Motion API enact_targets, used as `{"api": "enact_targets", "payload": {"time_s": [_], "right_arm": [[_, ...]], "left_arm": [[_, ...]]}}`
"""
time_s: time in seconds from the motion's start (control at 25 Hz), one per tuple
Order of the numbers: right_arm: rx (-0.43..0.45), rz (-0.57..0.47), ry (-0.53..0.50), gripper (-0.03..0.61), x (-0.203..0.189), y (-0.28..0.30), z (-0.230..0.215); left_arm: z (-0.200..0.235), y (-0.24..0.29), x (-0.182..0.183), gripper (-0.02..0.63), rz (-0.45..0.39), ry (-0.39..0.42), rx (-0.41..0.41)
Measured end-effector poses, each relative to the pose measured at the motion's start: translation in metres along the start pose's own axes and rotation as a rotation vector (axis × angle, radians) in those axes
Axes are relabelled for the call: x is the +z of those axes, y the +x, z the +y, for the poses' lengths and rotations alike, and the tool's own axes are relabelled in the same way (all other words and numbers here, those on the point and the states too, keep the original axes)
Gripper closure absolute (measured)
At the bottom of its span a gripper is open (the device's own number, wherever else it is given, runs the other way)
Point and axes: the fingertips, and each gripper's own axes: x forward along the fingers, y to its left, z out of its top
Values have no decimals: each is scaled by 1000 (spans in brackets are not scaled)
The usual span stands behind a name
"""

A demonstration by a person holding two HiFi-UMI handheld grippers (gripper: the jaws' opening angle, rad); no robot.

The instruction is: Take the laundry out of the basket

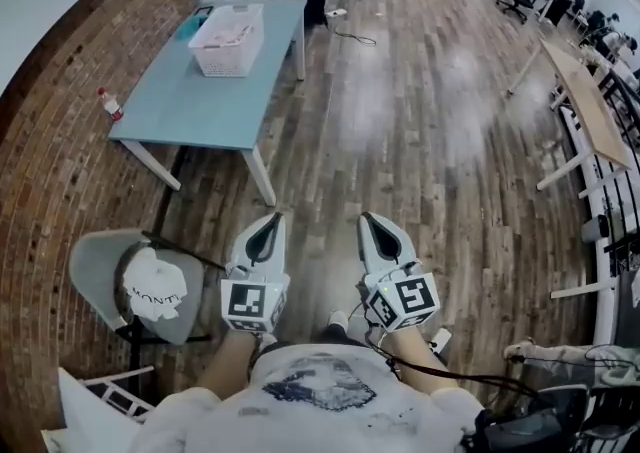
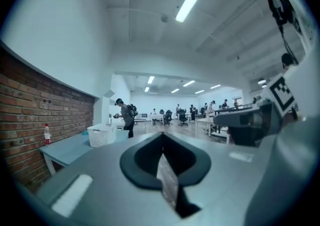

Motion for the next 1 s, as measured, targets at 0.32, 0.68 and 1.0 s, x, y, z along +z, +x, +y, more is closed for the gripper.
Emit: {"api": "enact_targets", "payload": {"time_s": [0.32,0.68,1.0], "right_arm": [[9,7,76,581,3,-20,-80],[-7,-23,65,581,10,-5,-133],[-7,10,53,581,-15,85,-177]], "left_arm": [[-55,49,-4,623,55,23,-6],[-52,107,8,623,32,32,-1],[0,195,-16,623,19,12,18]]}}
